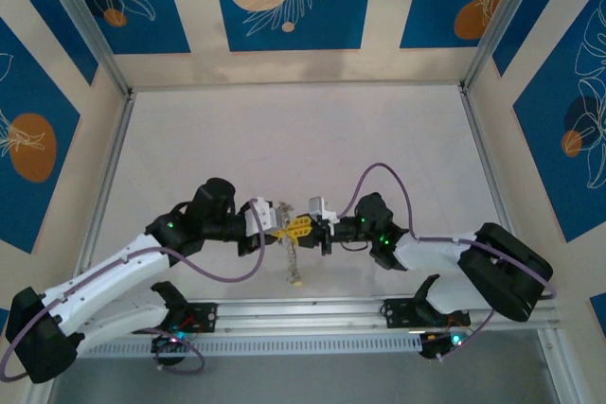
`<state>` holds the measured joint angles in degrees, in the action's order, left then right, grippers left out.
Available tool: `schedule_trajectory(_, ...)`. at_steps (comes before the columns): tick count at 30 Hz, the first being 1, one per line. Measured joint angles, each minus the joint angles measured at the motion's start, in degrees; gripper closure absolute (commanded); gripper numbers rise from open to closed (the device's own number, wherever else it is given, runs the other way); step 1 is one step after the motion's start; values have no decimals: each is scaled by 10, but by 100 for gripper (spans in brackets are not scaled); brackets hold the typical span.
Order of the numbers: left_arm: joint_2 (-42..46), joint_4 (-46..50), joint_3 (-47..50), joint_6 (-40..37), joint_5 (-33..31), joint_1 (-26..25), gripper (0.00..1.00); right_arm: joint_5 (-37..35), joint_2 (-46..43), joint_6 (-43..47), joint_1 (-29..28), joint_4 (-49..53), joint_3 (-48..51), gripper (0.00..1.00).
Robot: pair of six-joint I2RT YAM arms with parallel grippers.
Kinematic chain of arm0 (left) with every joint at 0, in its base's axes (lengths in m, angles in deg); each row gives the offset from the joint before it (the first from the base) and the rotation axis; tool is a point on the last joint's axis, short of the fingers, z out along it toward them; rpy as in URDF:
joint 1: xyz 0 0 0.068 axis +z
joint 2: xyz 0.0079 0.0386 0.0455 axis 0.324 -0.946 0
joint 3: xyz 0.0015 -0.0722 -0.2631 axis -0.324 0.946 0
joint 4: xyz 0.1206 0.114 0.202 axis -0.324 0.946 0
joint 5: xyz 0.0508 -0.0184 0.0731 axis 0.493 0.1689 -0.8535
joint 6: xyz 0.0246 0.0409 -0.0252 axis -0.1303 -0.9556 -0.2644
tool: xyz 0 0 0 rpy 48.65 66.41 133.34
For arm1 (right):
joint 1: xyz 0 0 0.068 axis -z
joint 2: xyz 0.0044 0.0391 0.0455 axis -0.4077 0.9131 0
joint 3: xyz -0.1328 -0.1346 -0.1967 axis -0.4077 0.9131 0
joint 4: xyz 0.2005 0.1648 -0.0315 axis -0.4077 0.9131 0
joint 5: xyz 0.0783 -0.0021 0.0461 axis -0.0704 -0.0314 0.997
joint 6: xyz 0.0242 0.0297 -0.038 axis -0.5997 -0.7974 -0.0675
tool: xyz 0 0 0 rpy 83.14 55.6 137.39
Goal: Put the keys on the keyring
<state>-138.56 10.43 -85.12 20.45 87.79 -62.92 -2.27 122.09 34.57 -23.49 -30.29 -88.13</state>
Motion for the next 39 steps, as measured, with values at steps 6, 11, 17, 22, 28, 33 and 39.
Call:
schedule_trajectory(6, -69, 125, -103, -66, -41, -7, 100, -21, -50, 69, 0, 96, -9, 73)
schedule_trajectory(11, -96, 188, -142, -100, -70, -20, 100, -29, -58, 97, 4, 145, -9, 70)
schedule_trajectory(17, -122, 221, -178, -121, -87, -31, 100, -22, -55, 98, 4, 154, -10, 71)
schedule_trajectory(22, -142, 236, -189, -126, -91, -35, 100, -16, -41, 93, 4, 153, -19, 71)
schedule_trajectory(28, -153, 257, -203, -127, -94, -39, 100, -11, -25, 89, 4, 148, -24, 75)
schedule_trajectory(33, -157, 258, -205, -127, -92, -45, 100, -11, -14, 86, 1, 137, -28, 75)
schedule_trajectory(39, -165, 260, -210, -127, -91, -45, 100, -13, -13, 78, 0, 130, -35, 100)
